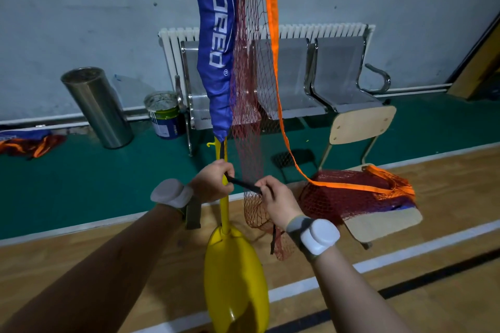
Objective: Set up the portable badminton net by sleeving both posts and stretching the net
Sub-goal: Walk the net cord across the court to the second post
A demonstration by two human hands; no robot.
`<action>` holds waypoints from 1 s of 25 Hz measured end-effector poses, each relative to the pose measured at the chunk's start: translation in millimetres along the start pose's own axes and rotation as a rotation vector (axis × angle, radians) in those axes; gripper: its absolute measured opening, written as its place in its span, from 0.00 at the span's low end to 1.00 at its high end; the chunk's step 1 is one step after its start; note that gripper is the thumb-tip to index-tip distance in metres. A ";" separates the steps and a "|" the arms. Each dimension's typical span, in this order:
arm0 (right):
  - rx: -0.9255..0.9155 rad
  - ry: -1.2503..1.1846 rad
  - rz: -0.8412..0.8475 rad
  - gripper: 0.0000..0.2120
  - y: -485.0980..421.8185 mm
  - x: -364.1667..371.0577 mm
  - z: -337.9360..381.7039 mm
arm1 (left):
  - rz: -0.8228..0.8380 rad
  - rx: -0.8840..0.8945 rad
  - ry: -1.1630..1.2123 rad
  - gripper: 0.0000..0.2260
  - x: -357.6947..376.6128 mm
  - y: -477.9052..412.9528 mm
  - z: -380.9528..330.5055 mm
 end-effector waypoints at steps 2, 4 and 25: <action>-0.004 -0.033 0.007 0.05 2.5 -4.1 0.4 | 0.009 0.015 0.005 0.06 4.6 -0.3 -7.9; -0.008 -0.032 0.004 0.04 4.1 -7.8 -0.2 | 0.012 0.031 -0.010 0.09 11.0 -0.7 -18.2; 0.109 -0.152 0.183 0.14 33.5 -30.8 -69.9 | -0.059 0.046 -0.062 0.27 20.6 23.1 -42.4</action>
Point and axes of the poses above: each hand's wrist, its own y-axis away from the middle knuckle, its own x-axis out of the palm, z = x × y, the point moved 8 cm from there along -y, towards the middle knuckle, and after that the axes turned 1 degree about -y, right-handed, at the moved point
